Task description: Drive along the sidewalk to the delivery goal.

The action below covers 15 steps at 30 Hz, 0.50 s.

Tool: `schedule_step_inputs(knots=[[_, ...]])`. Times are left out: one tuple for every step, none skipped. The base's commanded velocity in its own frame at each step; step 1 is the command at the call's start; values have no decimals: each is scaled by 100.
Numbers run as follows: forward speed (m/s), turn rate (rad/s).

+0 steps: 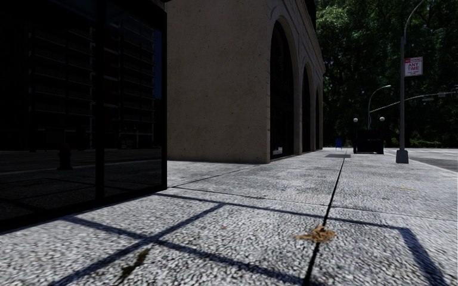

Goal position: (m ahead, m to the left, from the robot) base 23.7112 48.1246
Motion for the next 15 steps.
schedule_step_inputs(knots=[[0, 0], [0, 0], [0, 0], [0, 0], [0, 0], [0, 0], [0, 0], [0, 0], [0, 0], [0, 0], [0, 0], [0, 0], [0, 0], [0, 0], [0, 0]])
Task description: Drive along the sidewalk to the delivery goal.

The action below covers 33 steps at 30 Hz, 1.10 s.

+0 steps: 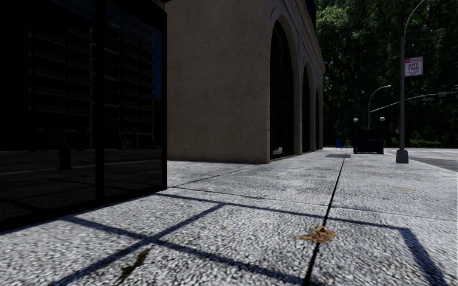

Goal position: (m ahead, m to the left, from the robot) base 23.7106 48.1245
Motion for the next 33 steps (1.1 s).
schedule_step_inputs(knots=[[0, 0], [0, 0], [0, 0], [0, 0], [0, 0], [0, 0], [0, 0], [0, 0], [0, 0], [0, 0], [0, 0], [0, 0], [0, 0], [0, 0], [0, 0], [0, -120], [0, -120], [0, -120], [0, -120], [0, -120], [0, -120], [0, -120], [0, -120], [0, -109], [0, -109], [0, -63], [1, -14], [25, -3], [109, 0], [109, 0], [154, 0], [179, 0], [200, 0]])
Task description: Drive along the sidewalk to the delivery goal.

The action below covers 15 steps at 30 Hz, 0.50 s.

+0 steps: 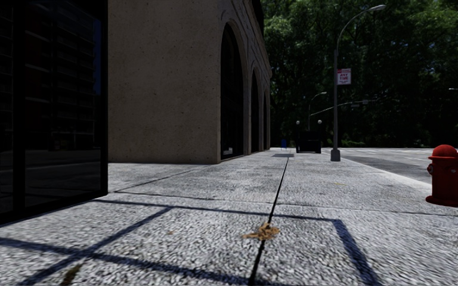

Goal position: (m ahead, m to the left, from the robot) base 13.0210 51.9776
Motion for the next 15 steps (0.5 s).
schedule_step_inputs(knots=[[200, 0], [200, 0], [200, 0], [200, 0], [200, 0], [200, 0], [200, 0], [200, 0], [200, 0], [200, 0], [200, 0], [200, 0], [200, 0], [200, 0], [193, 0]])
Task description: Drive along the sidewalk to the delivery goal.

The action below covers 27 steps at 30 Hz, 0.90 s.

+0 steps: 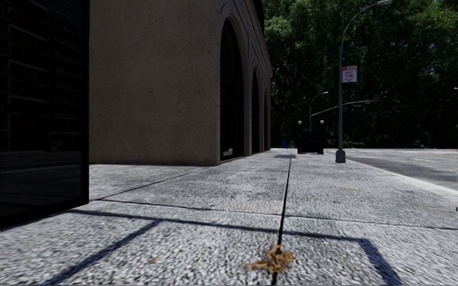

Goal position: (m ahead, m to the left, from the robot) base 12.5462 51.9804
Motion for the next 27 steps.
schedule_step_inputs(knots=[[179, 0], [164, 0], [164, 0], [160, 0], [158, 0], [158, 0], [158, 0], [158, 0], [161, 0], [174, 0], [189, 0], [189, 0], [200, 0], [200, 0], [200, 0], [200, 0], [200, 0], [200, -11], [200, -53], [200, -98], [200, -109], [200, -109], [200, -113], [200, -106], [200, -1], [200, 0], [200, 0]])
